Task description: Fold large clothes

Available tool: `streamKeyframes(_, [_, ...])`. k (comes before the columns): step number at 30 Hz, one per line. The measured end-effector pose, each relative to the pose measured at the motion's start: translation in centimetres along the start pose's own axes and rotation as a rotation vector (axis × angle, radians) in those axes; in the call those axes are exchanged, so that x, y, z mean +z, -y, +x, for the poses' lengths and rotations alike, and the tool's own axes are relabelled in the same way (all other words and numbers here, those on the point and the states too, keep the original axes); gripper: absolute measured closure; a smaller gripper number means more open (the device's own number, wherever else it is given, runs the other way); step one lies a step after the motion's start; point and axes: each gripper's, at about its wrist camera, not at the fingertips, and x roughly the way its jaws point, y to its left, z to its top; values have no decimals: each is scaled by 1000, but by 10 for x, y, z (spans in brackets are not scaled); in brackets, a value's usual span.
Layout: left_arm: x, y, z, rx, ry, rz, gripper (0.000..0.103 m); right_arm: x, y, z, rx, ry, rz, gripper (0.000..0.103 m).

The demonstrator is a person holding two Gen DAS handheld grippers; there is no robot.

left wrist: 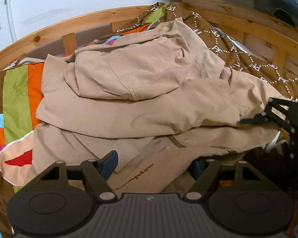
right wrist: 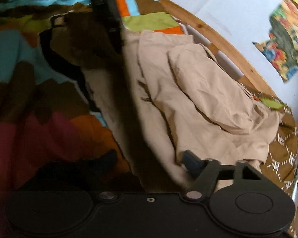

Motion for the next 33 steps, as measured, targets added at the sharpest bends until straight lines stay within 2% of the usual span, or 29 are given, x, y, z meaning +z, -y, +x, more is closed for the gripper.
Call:
streamKeyframes(1, [-2, 1, 0, -6, -3, 6, 25, 1, 2, 1, -8, 1, 17, 53])
streamKeyframes(3, [-9, 3, 0, -18, -14, 19, 25, 4, 4, 5, -15, 9, 44, 65])
streamKeyframes(5, [-14, 5, 0, -20, -26, 34, 25, 6, 3, 4, -17, 34, 42, 89])
streamKeyframes(8, [-23, 8, -2, -16, -32, 63, 21, 13, 16, -2, -13, 76, 120, 95])
streamKeyframes(10, [-28, 11, -4, -16, -29, 88, 17, 18, 36, -4, 4, 98, 248, 97])
streamKeyframes(13, [-37, 17, -4, 11, -43, 147, 16, 25, 58, -2, 33, 123, 396, 97])
streamKeyframes(17, [-49, 20, 3, 143, -88, 219, 18, 26, 70, 1, 52, 146, 497, 97])
streamKeyframes(24, [-67, 6, 1, 327, -107, 295, 24, 23, 74, -1, 64, 162, 528, 97])
streamKeyframes(28, [-81, -7, -4, 437, -111, 263, 43, 20, 67, -4, 84, 146, 473, 96])
streamKeyframes(30, [-83, -17, -10, 454, -101, 207, 50, 17, 56, -4, 91, 95, 367, 88])
streamKeyframes(31, [-84, -21, -13, 450, -91, 177, 54, 16, 49, -3, 92, 56, 295, 74])
streamKeyframes(32, [-83, -25, -15, 443, -81, 154, 64, 11, 41, -2, 94, 5, 204, 62])
streamKeyframes(33, [-82, -28, -16, 442, -72, 142, 68, 7, 37, 0, 103, -36, 145, 59])
